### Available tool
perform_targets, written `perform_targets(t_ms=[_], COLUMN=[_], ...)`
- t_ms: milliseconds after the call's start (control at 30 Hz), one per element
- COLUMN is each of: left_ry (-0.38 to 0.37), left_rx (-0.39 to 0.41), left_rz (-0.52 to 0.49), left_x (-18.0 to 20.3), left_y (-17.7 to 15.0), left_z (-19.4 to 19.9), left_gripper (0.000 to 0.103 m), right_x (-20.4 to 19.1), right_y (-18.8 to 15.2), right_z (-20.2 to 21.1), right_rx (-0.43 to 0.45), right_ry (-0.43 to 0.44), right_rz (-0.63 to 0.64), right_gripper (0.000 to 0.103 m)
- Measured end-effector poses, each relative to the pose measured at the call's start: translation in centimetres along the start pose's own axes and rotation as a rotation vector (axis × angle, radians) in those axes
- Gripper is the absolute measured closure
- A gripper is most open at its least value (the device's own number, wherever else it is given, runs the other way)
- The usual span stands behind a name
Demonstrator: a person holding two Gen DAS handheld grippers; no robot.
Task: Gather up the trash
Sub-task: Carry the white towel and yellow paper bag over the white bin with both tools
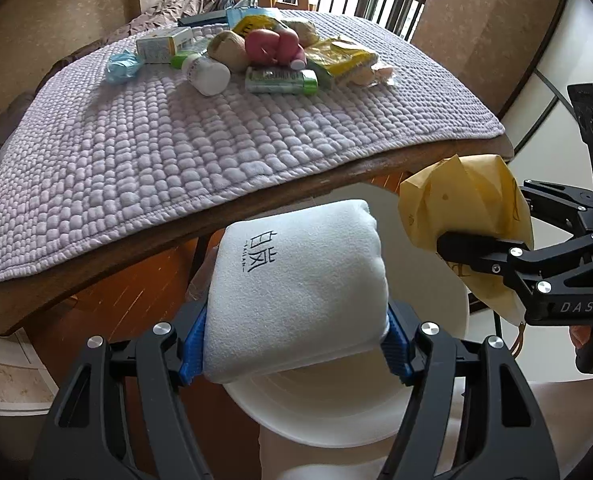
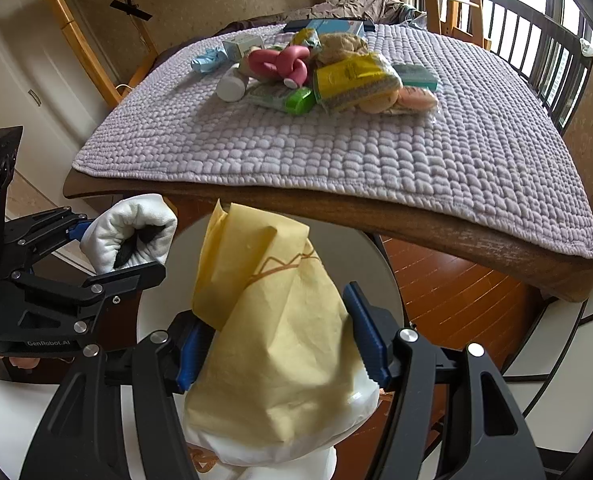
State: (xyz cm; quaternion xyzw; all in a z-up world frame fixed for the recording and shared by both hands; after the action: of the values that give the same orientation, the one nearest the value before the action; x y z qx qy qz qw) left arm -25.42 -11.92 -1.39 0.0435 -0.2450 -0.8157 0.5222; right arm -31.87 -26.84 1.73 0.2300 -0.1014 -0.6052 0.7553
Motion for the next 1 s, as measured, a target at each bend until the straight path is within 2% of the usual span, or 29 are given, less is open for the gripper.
perform_targets(t_ms=[767, 1000], left_ry=[0.006, 0.009], left_rx=[-0.078, -0.093], left_rz=[-0.022, -0.027], left_x=[-0.3, 0.5], left_y=[-2.0, -1.5], left_z=[-2.7, -4.2], left_gripper=[0.032, 0.033], right_x=[0.5, -0.1], right_y=[-1.2, -1.5], right_z=[-3.1, -4.3], right_rx=[-0.058, -0.074], right_ry=[0.016, 0.026], right_rz=[-0.042, -0.050], right_gripper=[0.041, 0.041])
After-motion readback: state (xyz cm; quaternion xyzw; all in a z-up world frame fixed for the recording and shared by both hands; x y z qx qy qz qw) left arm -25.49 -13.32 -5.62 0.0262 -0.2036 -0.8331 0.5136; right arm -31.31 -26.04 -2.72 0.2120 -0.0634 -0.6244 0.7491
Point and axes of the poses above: each gripper's, at about its wrist camera, not at the fingertips, and z roughly against the way its jaws point, x to its right, y to its top, the point moved 6 cm from there along -z, roughly the way its jaws point, and after that the axes turned 8 degrees about z, right-handed, at the moved point
